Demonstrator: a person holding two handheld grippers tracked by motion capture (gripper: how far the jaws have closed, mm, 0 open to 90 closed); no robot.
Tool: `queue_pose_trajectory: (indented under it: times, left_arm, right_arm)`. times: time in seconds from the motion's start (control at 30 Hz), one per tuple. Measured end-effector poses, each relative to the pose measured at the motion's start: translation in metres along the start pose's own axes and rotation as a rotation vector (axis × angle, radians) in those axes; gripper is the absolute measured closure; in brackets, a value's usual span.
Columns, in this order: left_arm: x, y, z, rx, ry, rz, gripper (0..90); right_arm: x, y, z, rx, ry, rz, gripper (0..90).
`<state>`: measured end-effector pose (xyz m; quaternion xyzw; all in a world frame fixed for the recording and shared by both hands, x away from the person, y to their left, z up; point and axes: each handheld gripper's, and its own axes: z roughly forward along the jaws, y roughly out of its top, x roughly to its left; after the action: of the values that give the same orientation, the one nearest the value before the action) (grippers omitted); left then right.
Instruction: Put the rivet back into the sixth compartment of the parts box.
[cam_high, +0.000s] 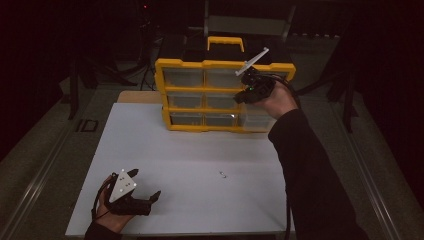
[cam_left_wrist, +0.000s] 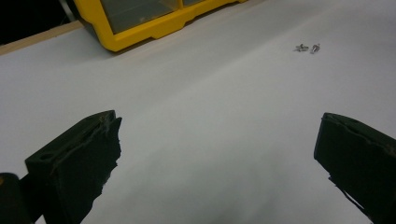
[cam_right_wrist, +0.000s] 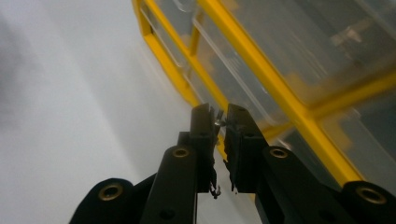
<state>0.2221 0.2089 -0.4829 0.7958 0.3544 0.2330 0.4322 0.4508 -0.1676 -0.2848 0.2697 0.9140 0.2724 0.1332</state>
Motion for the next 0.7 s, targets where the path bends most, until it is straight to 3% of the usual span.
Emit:
queue_pose_trajectory:
  times: [0.37, 0.43, 0.47, 0.5, 0.57, 0.63, 0.7]
  left_arm:
    - [0.000, 0.000, 0.000, 0.000, 0.000, 0.001, 1.0]
    - [0.000, 0.000, 0.000, -0.001, 0.001, -0.001, 1.0]
    - [0.000, 0.000, 0.000, -0.001, 0.001, -0.001, 1.0]
    - [0.000, 0.000, 0.001, 0.001, 0.001, -0.002, 1.0]
    - [0.000, 0.000, 0.001, 0.001, 0.001, -0.001, 1.0]
    - [0.000, 0.000, 0.000, -0.001, 0.001, -0.002, 1.1]
    - [0.000, 0.000, 0.000, -0.001, 0.001, -0.002, 1.1]
  right_arm:
    - [-0.020, -0.029, -0.023, -0.023, -0.043, 0.034, 79.3]
    - [-0.022, -0.033, -0.025, -0.068, -0.029, 0.050, 44.6]
    - [-0.022, -0.033, -0.025, -0.068, -0.029, 0.050, 44.6]
    - [-0.021, -0.035, -0.025, -0.092, -0.053, 0.043, 24.4]
    - [-0.020, -0.035, -0.025, -0.090, -0.071, 0.049, 20.2]
    - [-0.019, -0.033, -0.025, -0.122, -0.085, 0.061, 11.3]
    - [-0.018, -0.032, -0.025, -0.129, -0.098, 0.066, 11.3]
